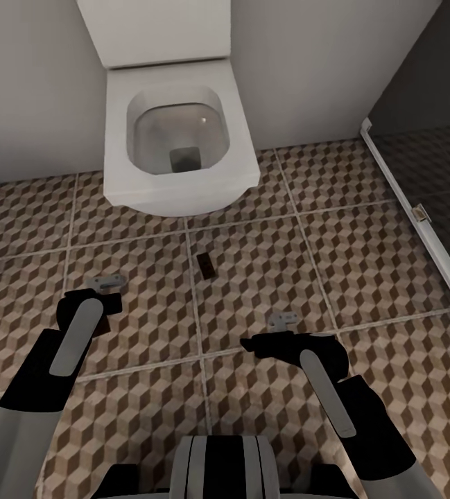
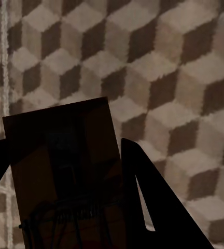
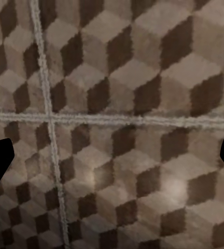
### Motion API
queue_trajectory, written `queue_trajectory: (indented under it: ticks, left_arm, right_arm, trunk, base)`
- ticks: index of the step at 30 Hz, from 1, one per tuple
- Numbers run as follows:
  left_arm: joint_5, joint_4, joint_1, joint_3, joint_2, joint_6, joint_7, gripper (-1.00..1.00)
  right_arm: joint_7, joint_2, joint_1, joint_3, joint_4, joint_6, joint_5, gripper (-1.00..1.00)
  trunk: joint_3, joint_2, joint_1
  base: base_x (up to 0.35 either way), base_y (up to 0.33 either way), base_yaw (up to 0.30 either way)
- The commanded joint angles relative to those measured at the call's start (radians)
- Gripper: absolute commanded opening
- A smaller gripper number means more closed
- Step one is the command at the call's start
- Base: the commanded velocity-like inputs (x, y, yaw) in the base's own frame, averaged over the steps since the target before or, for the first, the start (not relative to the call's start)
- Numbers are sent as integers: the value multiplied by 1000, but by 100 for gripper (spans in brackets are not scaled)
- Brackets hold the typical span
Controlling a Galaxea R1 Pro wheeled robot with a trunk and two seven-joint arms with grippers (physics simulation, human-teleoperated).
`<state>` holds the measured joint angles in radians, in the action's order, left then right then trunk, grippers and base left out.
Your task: Take the four mousetraps from the cabinet in the bathroom and place them on the bathroom floor. Make sure all four end up on the same floor surface, and ensure that at least two of them are either under or directly next to the same bathroom sink.
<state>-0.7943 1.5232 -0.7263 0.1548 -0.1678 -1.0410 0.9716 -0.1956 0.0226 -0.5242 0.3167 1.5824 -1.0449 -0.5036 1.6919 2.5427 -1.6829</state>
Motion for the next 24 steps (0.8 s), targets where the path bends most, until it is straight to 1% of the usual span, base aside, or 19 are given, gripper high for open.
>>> queue_trajectory:
  ticks: [1, 7, 11, 13, 14, 15, 16, 20, 21, 24]
  left_arm:
    - [-7, 0, -1, 2, -1, -6, 9, -100]
    - [-11, -25, -1, -1, -1, -6, 3, -100]
    - [-13, -84, -3, -3, -2, -6, -1, -100]
    - [-14, -133, -4, -3, -2, -6, -14, -100]
    - [-14, -161, -4, -4, -2, -6, -25, -100]
    - [-14, -223, -5, -4, -2, -6, -57, -100]
    - [-13, -257, -5, -3, -2, 2, -76, -100]
    - [-10, -378, -11, -1, -6, 52, -159, -100]
    - [-7, -421, -18, -1, -7, 70, -191, -100]
    - [-3, -469, -34, 0, -10, 92, -231, -100]
  right_arm:
    - [-11, 0, -1, 1, 1, -2, -9, 100]
    - [-11, 1, -2, -2, 1, -2, -7, 100]
    - [-12, 4, -7, -4, 0, -2, -5, 100]
    - [-12, 6, -9, -6, 0, -2, -5, 100]
    - [-12, 7, -11, -7, 0, -2, -5, 100]
    - [-13, 8, -18, -9, 0, -2, -5, 100]
    - [-13, 9, -23, -9, 0, -2, -5, 100]
    - [-13, 10, -52, -9, -1, -2, -5, 100]
    - [-13, 10, -66, -9, -1, -2, -5, 100]
    - [-13, 9, -92, -6, -4, -2, -6, 100]
  trunk:
    - [1, 0, 0]
    - [1, 0, 0]
    - [1, 0, 0]
    - [1, 0, 0]
    - [1, 0, 0]
    - [1, 0, 0]
    - [1, 0, 0]
    - [1, 0, 0]
    - [1, 0, 0]
    - [1, 0, 0]
  base:
    - [22, -8, 0]
    - [10, -4, 0]
    - [2, -1, 0]
    - [1, 0, 0]
    - [0, 0, 0]
    - [0, 0, 0]
    - [0, 0, 0]
    - [0, 0, 0]
    - [0, 0, 0]
    - [0, 0, 0]
